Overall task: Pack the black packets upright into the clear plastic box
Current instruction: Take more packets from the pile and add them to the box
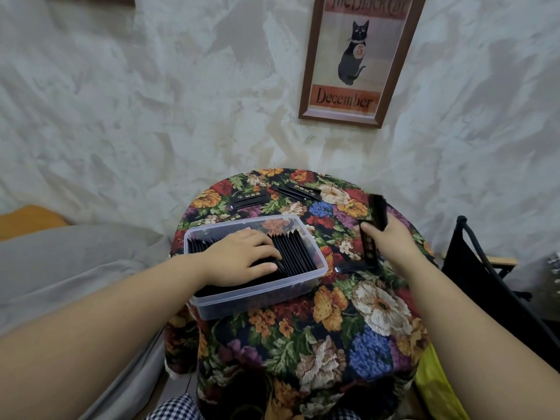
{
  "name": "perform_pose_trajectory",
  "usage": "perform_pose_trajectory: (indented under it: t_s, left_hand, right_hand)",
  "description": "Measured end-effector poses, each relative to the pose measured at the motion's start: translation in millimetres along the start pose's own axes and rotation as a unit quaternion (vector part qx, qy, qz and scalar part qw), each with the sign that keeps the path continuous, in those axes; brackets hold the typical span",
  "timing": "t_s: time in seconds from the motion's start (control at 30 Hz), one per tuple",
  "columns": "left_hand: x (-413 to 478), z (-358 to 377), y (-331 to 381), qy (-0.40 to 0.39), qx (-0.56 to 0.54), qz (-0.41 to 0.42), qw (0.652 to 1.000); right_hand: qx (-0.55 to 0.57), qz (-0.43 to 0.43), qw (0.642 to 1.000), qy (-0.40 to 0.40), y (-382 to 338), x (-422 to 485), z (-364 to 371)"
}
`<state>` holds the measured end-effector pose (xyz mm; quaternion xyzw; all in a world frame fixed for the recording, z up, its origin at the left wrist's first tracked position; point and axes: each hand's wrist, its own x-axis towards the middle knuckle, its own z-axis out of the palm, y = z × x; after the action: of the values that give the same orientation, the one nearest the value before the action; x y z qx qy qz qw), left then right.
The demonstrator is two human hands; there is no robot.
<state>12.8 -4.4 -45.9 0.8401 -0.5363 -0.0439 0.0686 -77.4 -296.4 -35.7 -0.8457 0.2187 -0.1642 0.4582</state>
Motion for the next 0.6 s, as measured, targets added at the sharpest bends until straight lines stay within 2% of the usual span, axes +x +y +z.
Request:
perform_pose_trajectory:
  t_s: [0.07,0.13,0.27,0.4,0.5,0.6]
  left_hand:
    - [-0.2,0.1,0.6,0.003,-0.001,-0.002,1.0]
    - [-0.8,0.2,0.8,0.004,-0.004,-0.004,1.0]
    - [-1.0,0.5,0.2,0.006,-0.002,-0.001,1.0]
    - [-1.0,0.9,-0.5,0.004,0.001,-0.001,1.0]
    - [-1.2,0.7,-0.3,0.003,0.001,-0.001,1.0]
    - [-1.3,0.9,-0.3,0.004,0.0,0.0,1.0]
  right_hand:
    - [0.123,-0.001,0.992,0.012,-7.1,-8.9,3.5]
    - [0.176,0.007,0.984,0.033,-4.5,-18.0,10.1]
    - [0.194,0.046,0.979,0.048,12.2,-36.8,25.6]
    - [0.216,0.077,0.973,-0.006,22.6,-52.3,36.4]
    - [0.183,0.081,0.979,-0.024,30.0,-59.1,42.1]
    - [0.206,0.072,0.976,-0.006,29.1,-59.9,41.6]
